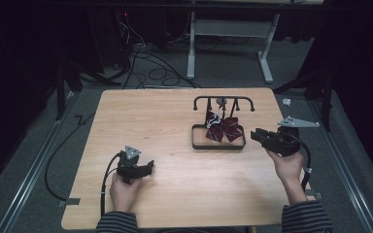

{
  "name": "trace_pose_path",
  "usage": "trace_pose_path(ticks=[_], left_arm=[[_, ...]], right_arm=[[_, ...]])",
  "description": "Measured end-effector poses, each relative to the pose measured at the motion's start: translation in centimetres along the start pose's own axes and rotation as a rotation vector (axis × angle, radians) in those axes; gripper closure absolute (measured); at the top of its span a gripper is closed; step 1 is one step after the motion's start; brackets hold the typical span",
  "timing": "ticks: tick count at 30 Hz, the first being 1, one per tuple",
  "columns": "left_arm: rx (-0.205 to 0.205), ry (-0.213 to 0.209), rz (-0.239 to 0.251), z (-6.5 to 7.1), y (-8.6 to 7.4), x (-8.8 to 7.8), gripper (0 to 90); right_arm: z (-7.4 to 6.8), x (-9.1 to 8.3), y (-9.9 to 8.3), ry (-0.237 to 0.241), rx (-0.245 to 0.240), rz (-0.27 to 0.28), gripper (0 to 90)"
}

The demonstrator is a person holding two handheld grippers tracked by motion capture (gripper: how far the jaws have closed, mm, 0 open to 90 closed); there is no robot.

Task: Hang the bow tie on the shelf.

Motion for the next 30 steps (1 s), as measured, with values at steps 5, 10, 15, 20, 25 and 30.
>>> trace_pose_path(ticks=[5, 10, 15, 20, 25, 30], left_arm=[[0.000, 0.000, 0.000, 0.0, 0.0, 0.0, 26.2], [0.001, 0.000, -0.003, 0.0, 0.0, 0.0, 26.2], [0.002, 0.001, -0.002, 0.0, 0.0, 0.0, 26.2], [0.002, 0.003, 0.000, 0.0, 0.0, 0.0, 26.2], [0.003, 0.004, -0.001, 0.0, 0.0, 0.0, 26.2], [0.002, 0.003, 0.000, 0.0, 0.0, 0.0, 26.2]], right_arm=[[0.1, 0.3, -0.8, 0.006, 0.014, -0.007, 68.2], [0.2, 0.7, -1.5, 0.014, 0.024, -0.015, 68.0], [0.2, 0.9, -2.1, 0.020, 0.035, -0.020, 67.7], [0.3, 1.2, -2.8, 0.022, 0.053, -0.030, 67.0], [0.5, 1.5, -3.6, 0.029, 0.065, -0.037, 66.8], [0.5, 1.8, -4.3, 0.033, 0.080, -0.047, 66.4]])
Point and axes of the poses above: each handheld gripper's, and its own axes: x roughly forward along the jaws, y roughly out of its top, z roughly to its right, the point moved 2 cm from there along x, roughly forward along the jaws, and after that the axes turned 10 degrees about y, right-handed, at the moved point
